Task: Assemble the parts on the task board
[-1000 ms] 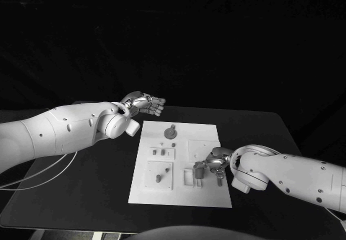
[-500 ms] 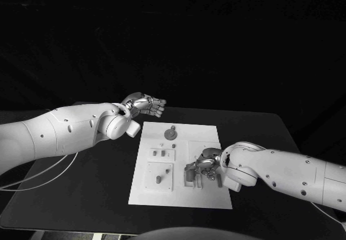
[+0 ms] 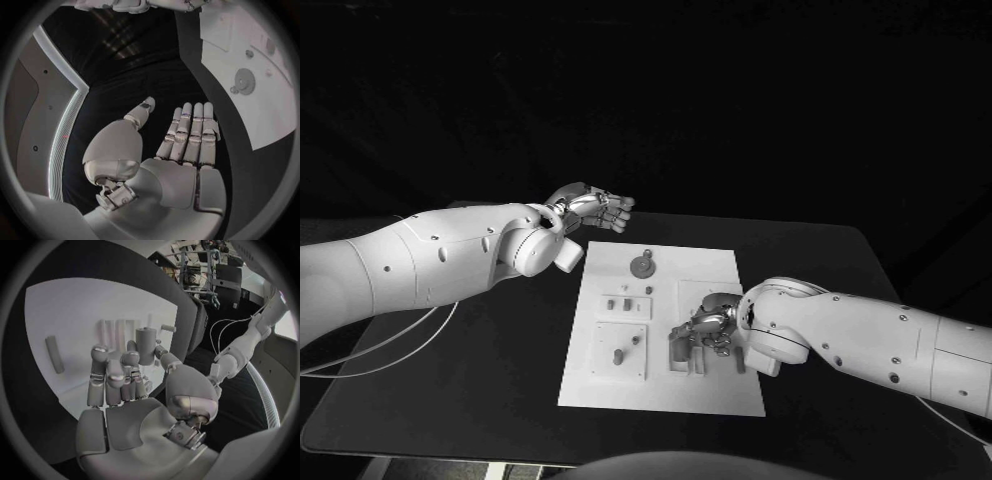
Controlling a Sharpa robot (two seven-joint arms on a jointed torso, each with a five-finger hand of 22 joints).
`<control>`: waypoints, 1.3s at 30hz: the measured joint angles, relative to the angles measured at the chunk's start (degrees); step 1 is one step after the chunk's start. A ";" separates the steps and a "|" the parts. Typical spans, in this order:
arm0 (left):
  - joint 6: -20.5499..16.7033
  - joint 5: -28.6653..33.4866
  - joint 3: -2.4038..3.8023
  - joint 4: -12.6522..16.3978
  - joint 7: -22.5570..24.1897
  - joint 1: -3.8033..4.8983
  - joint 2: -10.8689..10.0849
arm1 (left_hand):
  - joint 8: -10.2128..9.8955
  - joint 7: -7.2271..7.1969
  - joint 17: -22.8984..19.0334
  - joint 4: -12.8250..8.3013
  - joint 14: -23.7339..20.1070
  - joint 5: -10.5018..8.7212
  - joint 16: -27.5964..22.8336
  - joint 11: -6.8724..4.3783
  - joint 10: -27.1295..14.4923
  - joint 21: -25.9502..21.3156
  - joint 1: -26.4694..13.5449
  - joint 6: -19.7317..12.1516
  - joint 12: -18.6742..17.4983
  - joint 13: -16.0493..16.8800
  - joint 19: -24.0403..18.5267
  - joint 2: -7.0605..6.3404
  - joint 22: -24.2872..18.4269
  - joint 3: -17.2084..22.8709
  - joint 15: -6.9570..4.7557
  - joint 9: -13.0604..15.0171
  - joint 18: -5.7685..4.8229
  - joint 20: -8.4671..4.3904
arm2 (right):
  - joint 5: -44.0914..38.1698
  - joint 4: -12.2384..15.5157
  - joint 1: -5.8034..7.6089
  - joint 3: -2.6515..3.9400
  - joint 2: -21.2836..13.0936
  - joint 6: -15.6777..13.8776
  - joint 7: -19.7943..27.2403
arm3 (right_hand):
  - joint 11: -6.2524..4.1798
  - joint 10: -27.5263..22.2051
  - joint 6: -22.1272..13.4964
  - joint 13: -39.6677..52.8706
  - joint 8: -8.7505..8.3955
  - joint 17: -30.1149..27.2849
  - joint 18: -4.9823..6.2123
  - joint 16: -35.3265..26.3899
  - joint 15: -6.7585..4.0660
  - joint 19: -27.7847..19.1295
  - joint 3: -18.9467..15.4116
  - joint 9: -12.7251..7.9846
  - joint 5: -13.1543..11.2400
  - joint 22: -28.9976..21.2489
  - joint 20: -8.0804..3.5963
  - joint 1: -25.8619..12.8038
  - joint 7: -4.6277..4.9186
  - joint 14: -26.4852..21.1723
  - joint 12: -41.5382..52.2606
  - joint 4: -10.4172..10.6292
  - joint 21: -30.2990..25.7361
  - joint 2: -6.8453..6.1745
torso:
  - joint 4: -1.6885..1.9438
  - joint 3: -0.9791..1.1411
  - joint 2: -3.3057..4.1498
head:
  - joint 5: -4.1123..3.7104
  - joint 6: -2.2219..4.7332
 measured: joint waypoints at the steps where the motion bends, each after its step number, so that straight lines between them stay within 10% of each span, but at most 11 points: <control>1: 0.00 0.00 0.00 0.01 0.00 0.00 0.00 | 0.00 0.00 0.00 0.00 0.00 0.00 0.00 0.00 0.00 0.00 0.00 0.00 0.00 0.00 0.00 0.00 0.00 0.00 0.00 0.00 0.00 0.00 | -0.13 -0.08 0.00 0.00 0.00 0.12 -0.05 | 0.00 0.00 0.00 0.00 0.00 0.00 0.00 0.00 0.00 0.00 0.00 0.00 0.00 0.00 0.00 0.00 0.00 0.00 0.00 0.00 0.00 0.00 | 0.00 0.01 0.00 | 0.02 -0.04; 39: 0.04 -0.04 0.00 -0.01 -0.04 0.01 -0.01 | 0.22 0.00 0.04 0.00 0.00 0.00 0.00 0.00 0.00 0.00 0.00 0.00 0.00 -0.04 0.00 0.00 0.03 0.00 0.00 0.01 -0.20 0.00 | 0.68 -1.91 -0.01 -0.41 1.59 4.26 -1.45 | 0.20 -0.21 0.11 0.71 0.00 0.21 0.00 0.00 -0.11 -0.19 7.05 -0.16 -2.39 0.00 0.20 -3.54 0.11 -0.60 0.00 -3.72 -0.23 -0.82 | -0.07 0.02 -0.01 | 0.26 -0.58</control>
